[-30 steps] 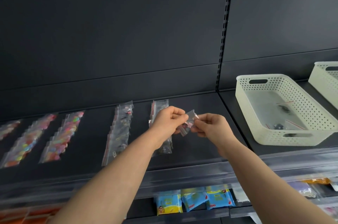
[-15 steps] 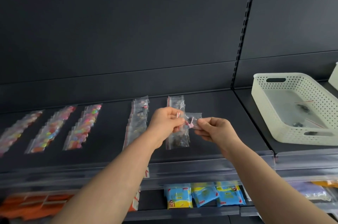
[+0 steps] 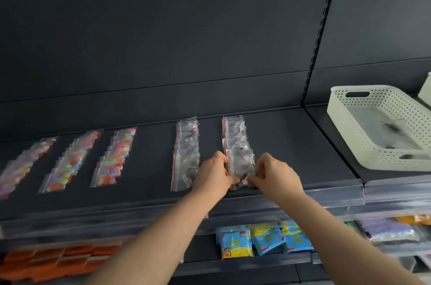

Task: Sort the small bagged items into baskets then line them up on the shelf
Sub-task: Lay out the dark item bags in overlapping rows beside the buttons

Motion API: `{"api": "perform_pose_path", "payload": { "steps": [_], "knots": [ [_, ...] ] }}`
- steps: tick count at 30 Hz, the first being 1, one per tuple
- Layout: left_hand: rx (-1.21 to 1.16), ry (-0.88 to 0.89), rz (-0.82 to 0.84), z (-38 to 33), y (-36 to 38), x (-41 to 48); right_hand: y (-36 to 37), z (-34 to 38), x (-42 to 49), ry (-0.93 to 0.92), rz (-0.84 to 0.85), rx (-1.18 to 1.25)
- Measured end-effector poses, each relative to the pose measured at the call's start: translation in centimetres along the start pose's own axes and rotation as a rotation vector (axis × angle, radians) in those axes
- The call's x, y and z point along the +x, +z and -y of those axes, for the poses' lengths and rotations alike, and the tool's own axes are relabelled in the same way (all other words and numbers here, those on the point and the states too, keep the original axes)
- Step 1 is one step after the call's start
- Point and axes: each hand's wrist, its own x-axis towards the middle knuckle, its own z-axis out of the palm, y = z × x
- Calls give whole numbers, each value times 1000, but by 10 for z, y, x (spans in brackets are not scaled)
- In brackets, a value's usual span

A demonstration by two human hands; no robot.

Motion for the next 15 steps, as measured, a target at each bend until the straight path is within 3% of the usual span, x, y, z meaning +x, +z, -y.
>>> {"api": "perform_pose_path", "payload": {
  "steps": [8, 15],
  "knots": [
    [100, 87, -82, -7, -17, 14, -16, -5, 2, -140, -186, -274],
    [-62, 228, 19, -80, -2, 31, -67, -45, 7, -49, -310, -401]
  ]
}}
